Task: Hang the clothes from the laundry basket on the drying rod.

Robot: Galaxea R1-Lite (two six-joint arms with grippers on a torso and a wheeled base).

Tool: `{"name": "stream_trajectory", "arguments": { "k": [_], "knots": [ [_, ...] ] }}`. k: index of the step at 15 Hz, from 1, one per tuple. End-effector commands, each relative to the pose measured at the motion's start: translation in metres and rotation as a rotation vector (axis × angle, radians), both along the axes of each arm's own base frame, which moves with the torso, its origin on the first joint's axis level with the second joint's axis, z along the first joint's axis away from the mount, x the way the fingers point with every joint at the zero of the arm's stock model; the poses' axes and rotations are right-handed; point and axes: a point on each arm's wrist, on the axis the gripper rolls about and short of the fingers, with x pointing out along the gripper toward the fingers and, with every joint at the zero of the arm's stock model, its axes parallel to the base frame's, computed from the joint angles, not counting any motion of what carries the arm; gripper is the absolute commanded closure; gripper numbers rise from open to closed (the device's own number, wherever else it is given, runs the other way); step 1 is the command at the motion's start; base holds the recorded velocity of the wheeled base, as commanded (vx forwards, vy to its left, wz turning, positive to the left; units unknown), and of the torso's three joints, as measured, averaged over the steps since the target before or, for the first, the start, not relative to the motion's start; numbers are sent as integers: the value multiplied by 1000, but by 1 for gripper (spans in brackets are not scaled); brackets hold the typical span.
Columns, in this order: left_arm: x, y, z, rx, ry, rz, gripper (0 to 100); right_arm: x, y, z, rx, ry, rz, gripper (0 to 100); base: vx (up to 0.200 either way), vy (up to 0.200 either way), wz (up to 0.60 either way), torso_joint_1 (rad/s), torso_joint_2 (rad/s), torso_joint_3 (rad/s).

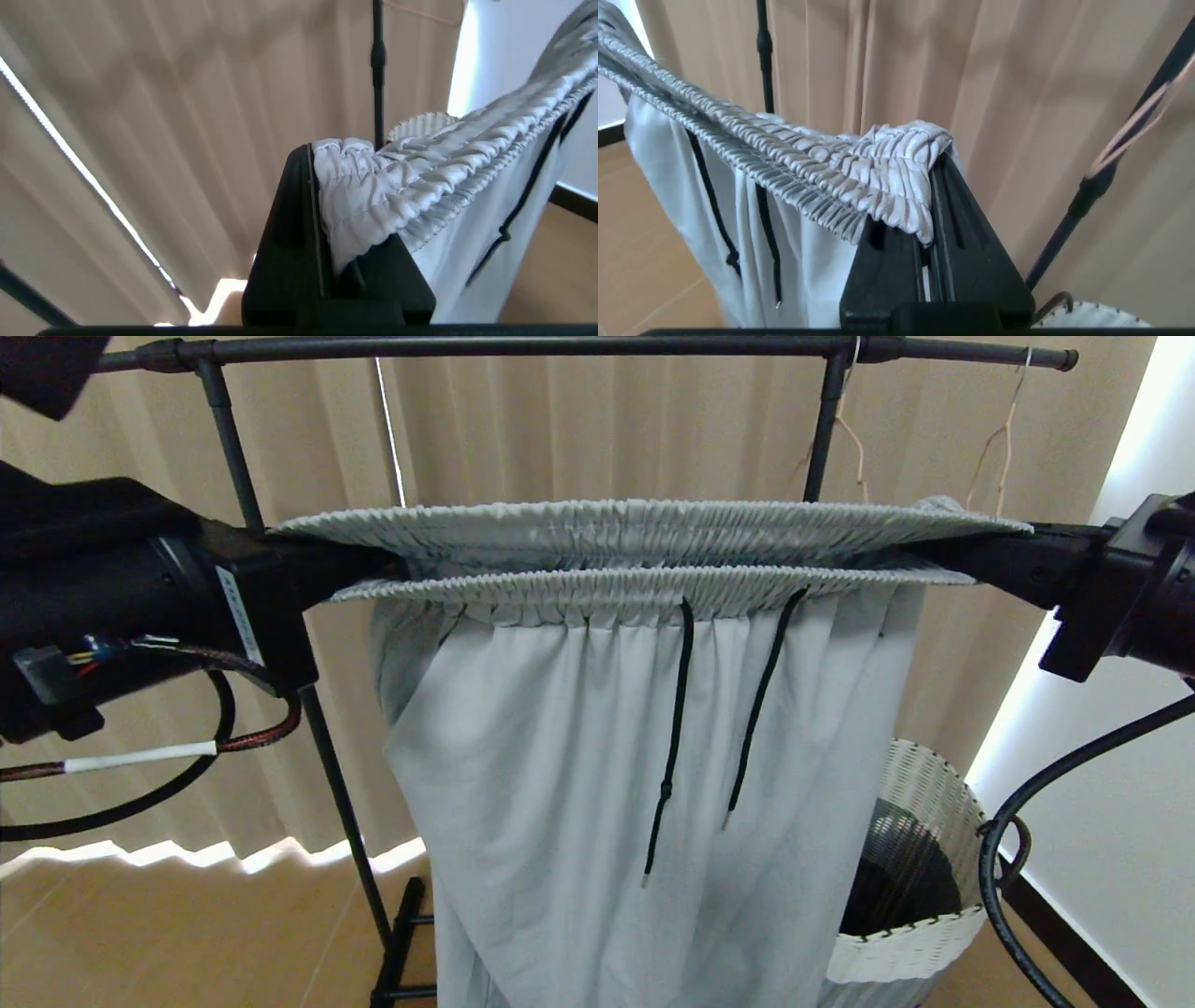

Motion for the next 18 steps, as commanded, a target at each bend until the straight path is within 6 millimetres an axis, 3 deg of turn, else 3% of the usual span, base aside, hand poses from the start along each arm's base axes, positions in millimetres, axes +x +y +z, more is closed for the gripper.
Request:
{"name": "stream_trajectory", "arguments": {
  "k": [1,6,7,11,14,18],
  "knots": [
    [-1,-8,-9,20,27,-36,100,-4,-2,-4,-5,8,3,100,0,0,0,0,0,0],
    [-3,-10,-7,17,21,-46,100,-4,-2,-3,-4,5,3,100,0,0,0,0,0,0],
    [-3,-10,-7,16,22,-46,100,-4,-2,-4,-6,7,1,0,0,0,0,0,0,0],
    [0,-10,-8,21,27,-16,100,-5,-3,-6,-6,3,3,0,0,0,0,0,0,0],
    [10,-12,-11,36,37,156,100,-12,-5,-14,-3,-2,17,0,0,0,0,0,0,0],
    [19,-13,-6,0,27,252,100,-21,-8,-14,6,-13,110,0,0,0,0,0,0,0]
  ]
}}
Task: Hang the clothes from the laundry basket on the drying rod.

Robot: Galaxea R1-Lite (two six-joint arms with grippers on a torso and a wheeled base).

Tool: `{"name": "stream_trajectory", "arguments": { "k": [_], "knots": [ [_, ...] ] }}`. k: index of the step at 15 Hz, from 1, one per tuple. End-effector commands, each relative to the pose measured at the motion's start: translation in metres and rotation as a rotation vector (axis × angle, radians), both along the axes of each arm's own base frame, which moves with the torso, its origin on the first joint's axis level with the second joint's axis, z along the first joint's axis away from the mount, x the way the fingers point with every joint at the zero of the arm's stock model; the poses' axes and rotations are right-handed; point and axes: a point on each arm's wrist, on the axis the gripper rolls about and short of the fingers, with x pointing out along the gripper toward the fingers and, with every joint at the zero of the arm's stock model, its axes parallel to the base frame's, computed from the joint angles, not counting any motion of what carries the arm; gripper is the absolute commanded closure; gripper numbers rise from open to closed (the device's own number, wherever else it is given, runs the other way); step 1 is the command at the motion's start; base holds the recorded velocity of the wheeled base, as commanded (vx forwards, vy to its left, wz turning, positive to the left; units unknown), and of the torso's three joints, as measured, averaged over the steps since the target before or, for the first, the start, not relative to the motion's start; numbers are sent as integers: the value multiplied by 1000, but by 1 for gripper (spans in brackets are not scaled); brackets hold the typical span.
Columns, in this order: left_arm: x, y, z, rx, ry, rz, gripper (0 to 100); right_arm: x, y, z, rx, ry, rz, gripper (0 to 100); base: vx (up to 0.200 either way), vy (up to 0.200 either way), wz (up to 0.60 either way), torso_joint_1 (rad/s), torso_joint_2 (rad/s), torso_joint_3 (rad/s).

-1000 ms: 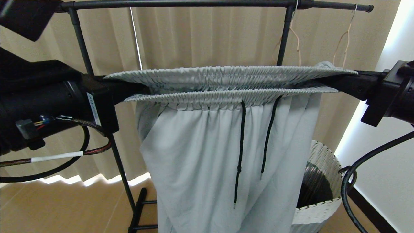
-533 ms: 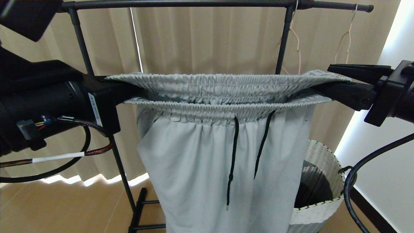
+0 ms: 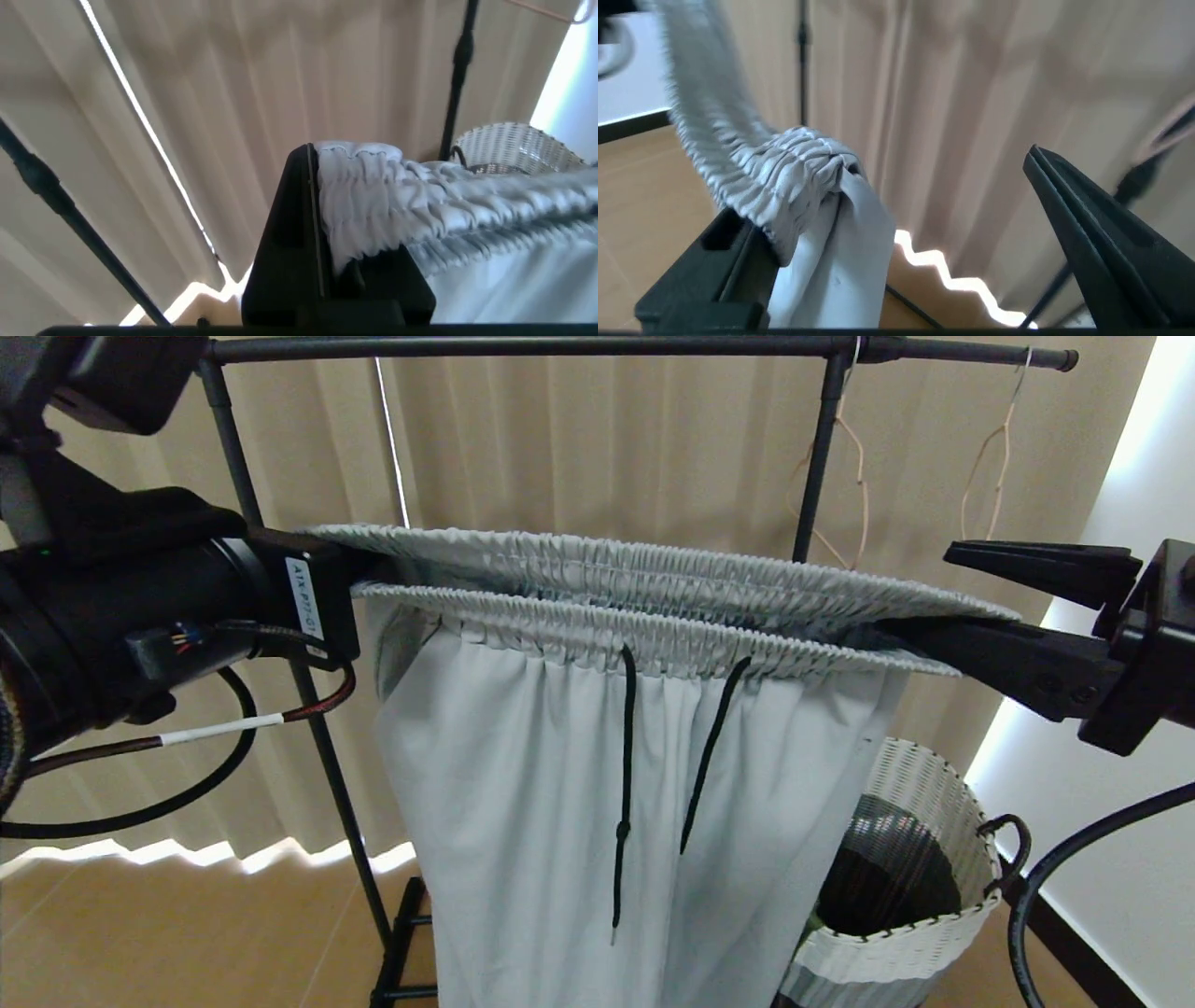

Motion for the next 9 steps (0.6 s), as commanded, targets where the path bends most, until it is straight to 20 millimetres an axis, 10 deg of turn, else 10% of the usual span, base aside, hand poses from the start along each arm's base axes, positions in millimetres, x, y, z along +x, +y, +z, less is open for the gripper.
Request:
{"name": "stream_trajectory", "arguments": {
  "k": [1,9],
  "knots": [
    [5,-2,-2,6,10,9,100,-4,-3,1,5,-9,6,0,0,0,0,0,0,0],
    [8,2,-8,18,26,29,100,-13,-8,-2,12,-12,13,0,0,0,0,0,0,0]
  ]
}}
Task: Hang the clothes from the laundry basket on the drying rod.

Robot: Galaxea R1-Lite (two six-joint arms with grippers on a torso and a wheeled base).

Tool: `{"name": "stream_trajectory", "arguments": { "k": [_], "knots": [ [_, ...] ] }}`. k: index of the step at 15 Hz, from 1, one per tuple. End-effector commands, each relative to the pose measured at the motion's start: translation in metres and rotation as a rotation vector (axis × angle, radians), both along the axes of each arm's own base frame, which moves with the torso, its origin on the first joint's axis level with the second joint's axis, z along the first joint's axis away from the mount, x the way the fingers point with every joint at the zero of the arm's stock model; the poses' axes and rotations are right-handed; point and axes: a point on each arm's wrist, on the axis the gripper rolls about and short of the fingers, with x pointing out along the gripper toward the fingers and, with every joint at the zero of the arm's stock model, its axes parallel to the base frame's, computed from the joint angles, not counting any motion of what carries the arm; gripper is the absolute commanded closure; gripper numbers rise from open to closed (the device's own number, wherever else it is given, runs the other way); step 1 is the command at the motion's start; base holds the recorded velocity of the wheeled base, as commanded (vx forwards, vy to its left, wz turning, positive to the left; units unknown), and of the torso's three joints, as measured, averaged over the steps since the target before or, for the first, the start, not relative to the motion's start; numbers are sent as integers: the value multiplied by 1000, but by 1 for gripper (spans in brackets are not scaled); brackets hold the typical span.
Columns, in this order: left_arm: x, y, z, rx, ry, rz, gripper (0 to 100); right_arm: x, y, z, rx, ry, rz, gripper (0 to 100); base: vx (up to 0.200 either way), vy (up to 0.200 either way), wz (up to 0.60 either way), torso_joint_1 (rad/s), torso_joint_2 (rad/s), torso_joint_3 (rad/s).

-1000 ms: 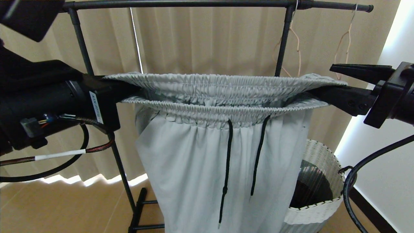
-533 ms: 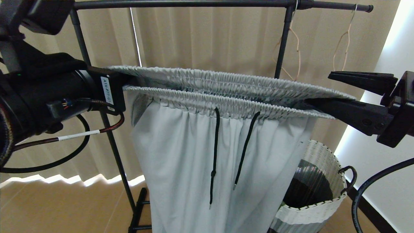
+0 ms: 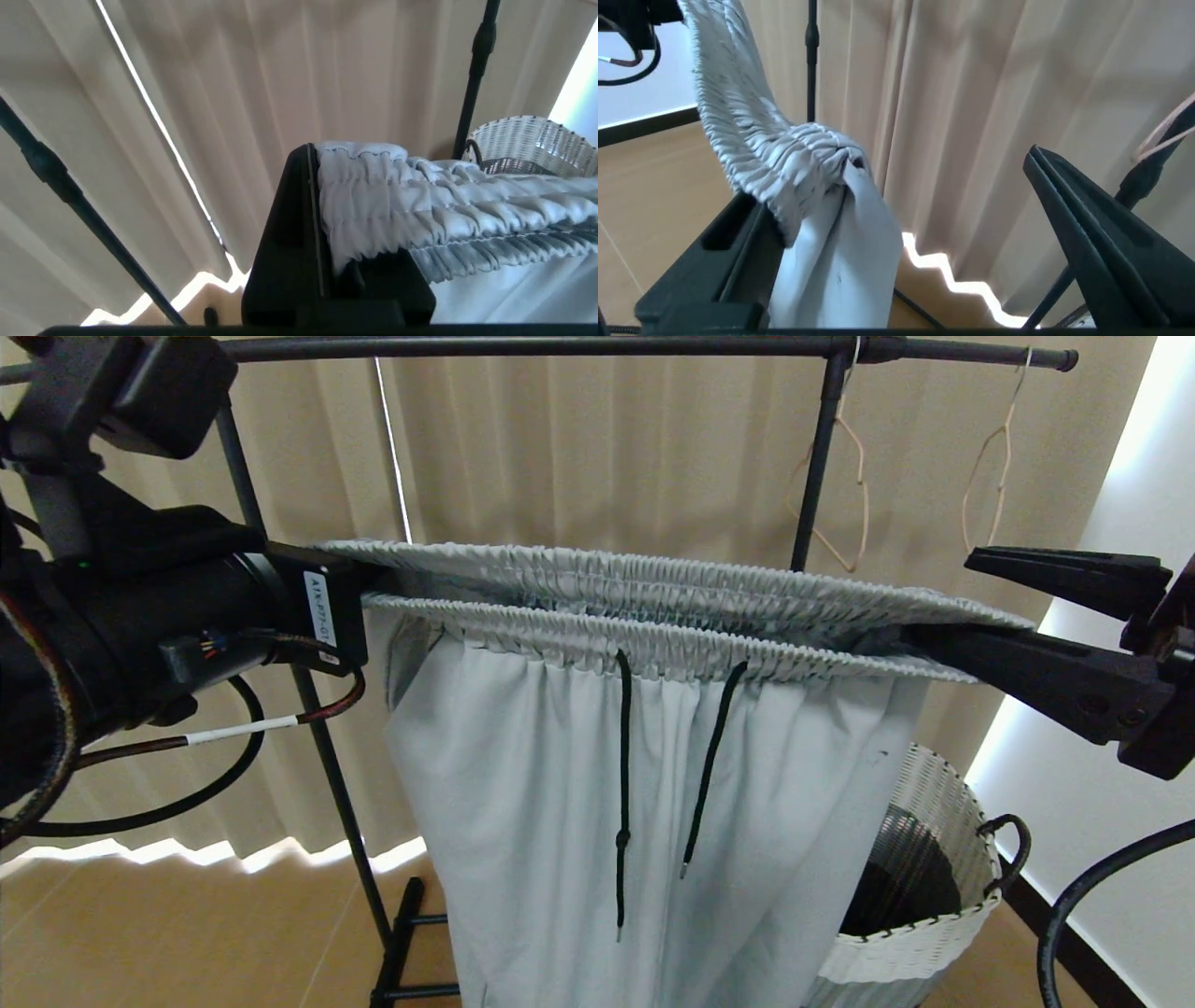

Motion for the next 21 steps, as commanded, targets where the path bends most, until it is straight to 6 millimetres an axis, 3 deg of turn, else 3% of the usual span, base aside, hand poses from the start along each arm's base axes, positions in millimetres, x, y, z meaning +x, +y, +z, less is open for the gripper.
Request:
{"name": "stream_trajectory", "arguments": {
  "k": [1,6,10,13,17,19,21],
  "knots": [
    [0,0,-2,3,4,0,100,-4,-2,-3,1,-2,18,0,0,0,0,0,0,0],
    [-1,0,-3,9,9,2,100,-14,-6,-7,-2,-2,98,0,0,0,0,0,0,0],
    [-7,7,-12,37,29,45,100,-7,-17,-14,-28,27,-25,0,0,0,0,0,0,0],
    [-40,44,-23,108,53,102,100,0,-43,-30,-185,87,-352,0,0,0,0,0,0,0],
    [-86,75,-26,101,55,48,100,-12,-65,-46,-295,141,-541,0,0,0,0,0,0,0],
    [-100,84,-31,106,85,12,100,-9,-70,-50,-307,146,-595,0,0,0,0,0,0,0],
    [-99,87,-37,104,94,54,100,-9,-73,-51,-320,127,-623,0,0,0,0,0,0,0]
  ]
}}
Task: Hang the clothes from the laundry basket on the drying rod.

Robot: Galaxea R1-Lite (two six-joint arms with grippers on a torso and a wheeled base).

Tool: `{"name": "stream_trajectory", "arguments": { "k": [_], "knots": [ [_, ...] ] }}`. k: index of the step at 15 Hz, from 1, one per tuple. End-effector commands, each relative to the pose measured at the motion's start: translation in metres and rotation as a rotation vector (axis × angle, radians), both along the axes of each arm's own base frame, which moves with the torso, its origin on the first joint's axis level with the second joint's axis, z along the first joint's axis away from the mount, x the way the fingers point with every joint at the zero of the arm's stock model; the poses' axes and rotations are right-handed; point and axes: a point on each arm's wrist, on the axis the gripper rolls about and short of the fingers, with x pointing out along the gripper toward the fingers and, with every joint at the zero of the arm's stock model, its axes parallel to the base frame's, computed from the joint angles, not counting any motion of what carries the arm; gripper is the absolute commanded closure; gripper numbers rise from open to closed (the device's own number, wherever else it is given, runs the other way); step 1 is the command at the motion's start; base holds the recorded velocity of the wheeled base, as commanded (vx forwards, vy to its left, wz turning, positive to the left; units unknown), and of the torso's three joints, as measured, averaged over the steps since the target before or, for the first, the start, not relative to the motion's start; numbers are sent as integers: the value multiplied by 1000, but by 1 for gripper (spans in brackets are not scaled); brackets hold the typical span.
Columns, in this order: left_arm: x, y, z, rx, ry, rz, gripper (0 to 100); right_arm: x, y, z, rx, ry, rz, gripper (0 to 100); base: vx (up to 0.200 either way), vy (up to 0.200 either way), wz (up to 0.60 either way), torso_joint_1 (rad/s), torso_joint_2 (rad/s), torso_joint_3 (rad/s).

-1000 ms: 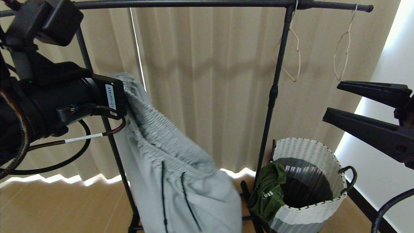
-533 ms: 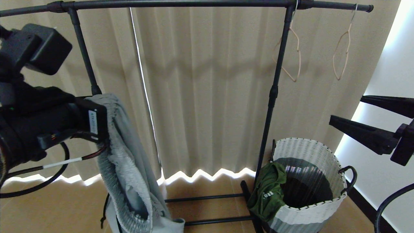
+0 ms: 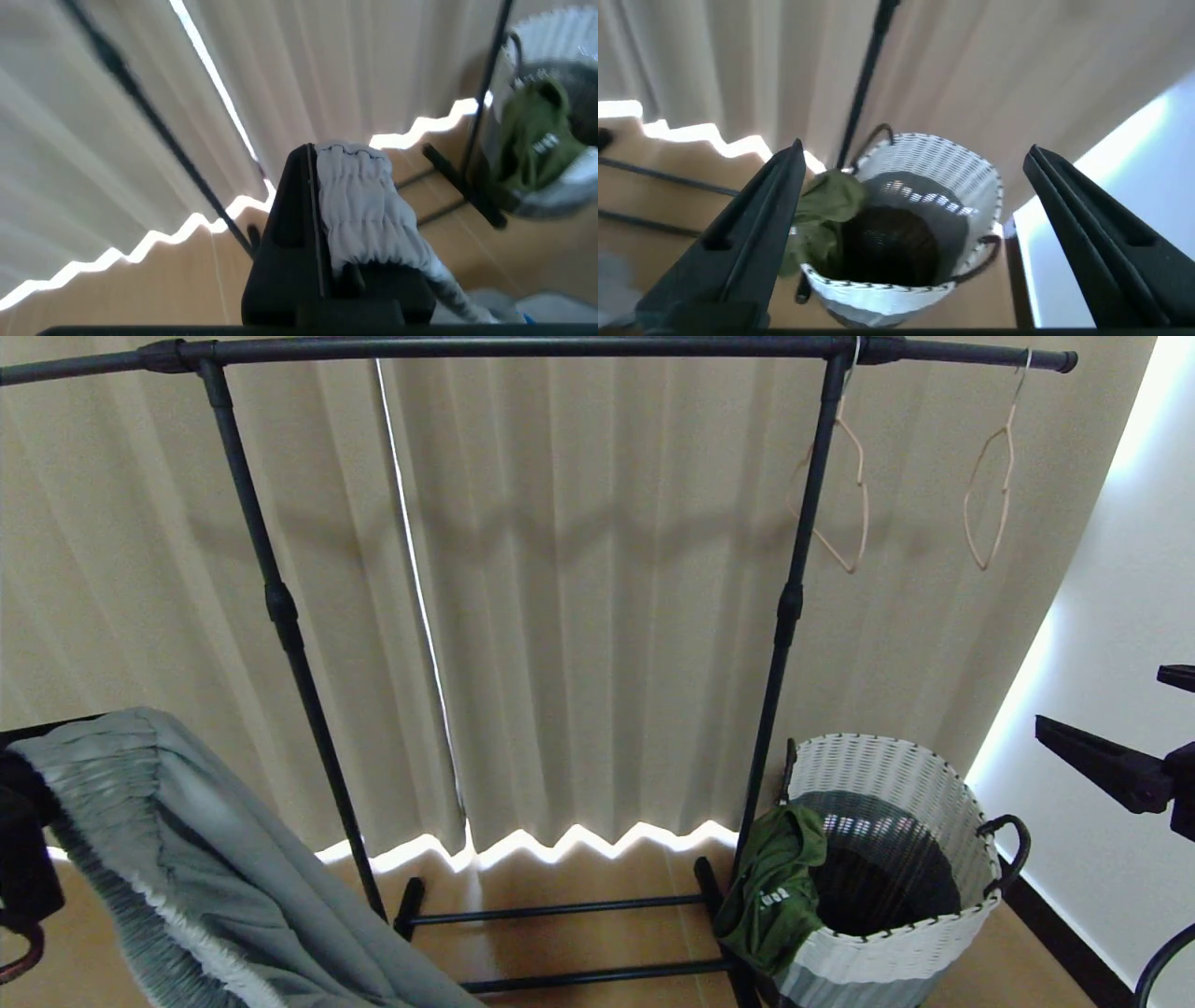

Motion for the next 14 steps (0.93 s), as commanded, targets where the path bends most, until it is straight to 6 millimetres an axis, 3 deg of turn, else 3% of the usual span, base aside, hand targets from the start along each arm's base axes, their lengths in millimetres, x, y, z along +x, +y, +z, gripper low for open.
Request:
{"name": "stream_trajectory", "arguments": {
  "k": [1,3,7,10,14],
  "knots": [
    [-9,9,0,-20,-41,46,100,-1,-4,-6,-18,5,-57,0,0,0,0,0,0,0],
    [-7,9,0,-20,-42,50,100,-2,-8,-15,-79,26,-149,0,0,0,0,0,0,0],
    [-7,9,0,-18,-46,50,100,-2,-8,-21,-94,-16,-167,0,0,0,0,0,0,0],
    [0,5,-19,-40,-74,23,100,-5,-9,-18,-88,-38,-165,0,0,0,0,0,0,0],
    [3,4,-20,-36,-76,22,100,-6,-9,-18,-88,-37,-164,0,0,0,0,76,-245,-198]
  ]
}}
